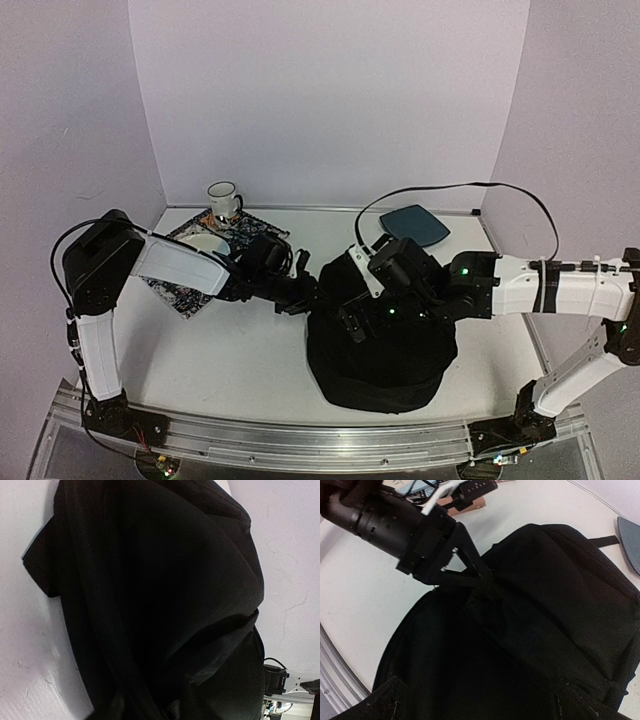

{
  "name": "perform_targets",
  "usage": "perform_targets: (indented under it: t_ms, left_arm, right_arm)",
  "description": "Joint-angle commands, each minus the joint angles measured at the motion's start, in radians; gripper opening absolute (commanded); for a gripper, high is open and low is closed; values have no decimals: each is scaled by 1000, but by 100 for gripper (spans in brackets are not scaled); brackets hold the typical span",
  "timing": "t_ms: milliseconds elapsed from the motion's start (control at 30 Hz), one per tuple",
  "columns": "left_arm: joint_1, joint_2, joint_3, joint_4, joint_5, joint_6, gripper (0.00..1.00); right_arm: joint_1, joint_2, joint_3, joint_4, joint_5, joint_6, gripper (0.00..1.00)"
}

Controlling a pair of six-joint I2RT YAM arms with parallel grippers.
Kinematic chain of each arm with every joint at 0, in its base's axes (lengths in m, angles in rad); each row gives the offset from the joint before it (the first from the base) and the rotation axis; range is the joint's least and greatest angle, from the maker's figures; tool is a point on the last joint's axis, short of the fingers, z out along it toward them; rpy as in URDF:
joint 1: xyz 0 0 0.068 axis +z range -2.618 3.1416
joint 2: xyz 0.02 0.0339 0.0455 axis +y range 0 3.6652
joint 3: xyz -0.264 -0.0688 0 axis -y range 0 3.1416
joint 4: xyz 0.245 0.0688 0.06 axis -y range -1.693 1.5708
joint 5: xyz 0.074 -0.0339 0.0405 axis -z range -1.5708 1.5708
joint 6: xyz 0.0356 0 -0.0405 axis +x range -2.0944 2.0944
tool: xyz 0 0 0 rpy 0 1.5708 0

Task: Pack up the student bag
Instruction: Turn over the student bag at the center of the board.

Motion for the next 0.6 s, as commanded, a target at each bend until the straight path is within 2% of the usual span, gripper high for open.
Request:
perform_targets:
  t_ms: [0, 33, 200, 433, 567]
  left_arm:
    - [7, -58, 51, 14, 1, 44, 4]
    - [16, -79, 52, 4, -5, 56, 1]
    - [70, -182, 97, -120, -12, 140, 0]
    - [95, -266, 330, -430, -108, 362, 0]
    - [110, -258, 523, -608, -153, 484, 0]
  right_arm:
    - [-23, -56, -42, -37, 98, 73, 98]
    - [-29, -71, -50, -37, 109, 83, 98]
    - [-55, -126, -77, -36, 126, 112, 98]
    - [-63, -108, -78, -35, 118, 141, 98]
    - [-63, -78, -78, -24, 116, 180, 98]
